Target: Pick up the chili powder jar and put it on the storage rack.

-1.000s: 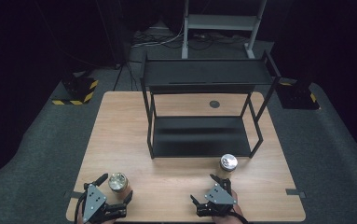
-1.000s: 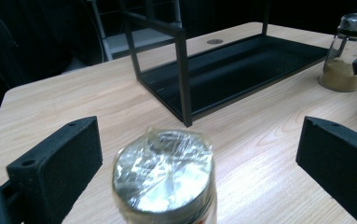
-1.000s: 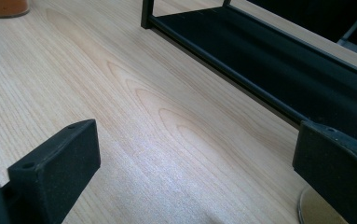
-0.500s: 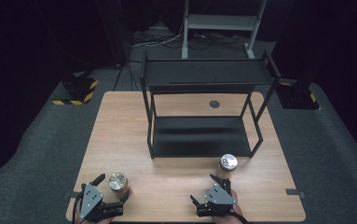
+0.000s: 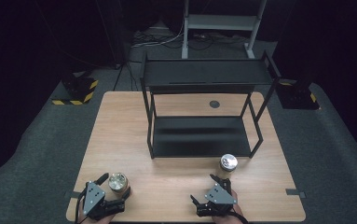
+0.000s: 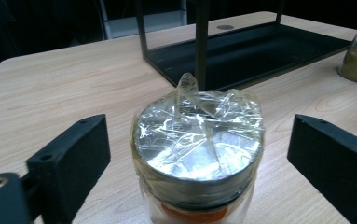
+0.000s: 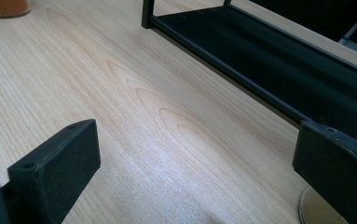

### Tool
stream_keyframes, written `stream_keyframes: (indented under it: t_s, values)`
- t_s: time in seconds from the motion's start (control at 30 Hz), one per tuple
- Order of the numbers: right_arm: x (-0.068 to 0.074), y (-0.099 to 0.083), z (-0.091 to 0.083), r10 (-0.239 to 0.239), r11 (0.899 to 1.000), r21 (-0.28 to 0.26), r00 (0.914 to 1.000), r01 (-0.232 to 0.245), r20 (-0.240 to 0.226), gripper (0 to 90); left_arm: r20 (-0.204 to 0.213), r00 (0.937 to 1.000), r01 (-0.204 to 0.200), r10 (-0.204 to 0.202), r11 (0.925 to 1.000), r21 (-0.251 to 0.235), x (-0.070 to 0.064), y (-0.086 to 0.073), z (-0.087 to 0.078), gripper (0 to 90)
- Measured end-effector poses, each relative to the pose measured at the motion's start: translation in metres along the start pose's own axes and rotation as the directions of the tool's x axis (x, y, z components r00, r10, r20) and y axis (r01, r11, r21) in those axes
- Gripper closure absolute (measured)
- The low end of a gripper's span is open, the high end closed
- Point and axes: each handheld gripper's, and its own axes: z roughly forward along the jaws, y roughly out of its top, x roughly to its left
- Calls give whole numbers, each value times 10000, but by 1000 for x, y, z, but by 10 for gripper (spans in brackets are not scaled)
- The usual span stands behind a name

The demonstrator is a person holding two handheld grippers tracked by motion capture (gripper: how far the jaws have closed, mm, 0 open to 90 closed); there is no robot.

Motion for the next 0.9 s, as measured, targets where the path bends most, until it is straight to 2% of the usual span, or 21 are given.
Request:
stream_keyframes:
  t_s: [0.17, 0.33, 0.43, 0.9]
  values:
    - [0, 0, 0, -7, 10000, 25, 10000, 7, -3, 0, 35, 10000, 49, -49, 10000, 49, 1, -2, 3, 147]
    - [0, 0, 0, 33, 10000, 27, 10000, -33, -11, 0, 110, 9998, 173, -173, 9999, -5, 5, -3, 3, 255]
    - [-1, 1, 0, 46, 10000, 31, 10000, -46, -23, 0, 308, 9993, 225, -223, 9997, -54, 9, -5, 2, 319]
    - [-1, 1, 1, 48, 10000, 59, 10000, -48, -19, 0, 319, 9989, 342, -341, 9994, -36, 10, -3, 2, 339]
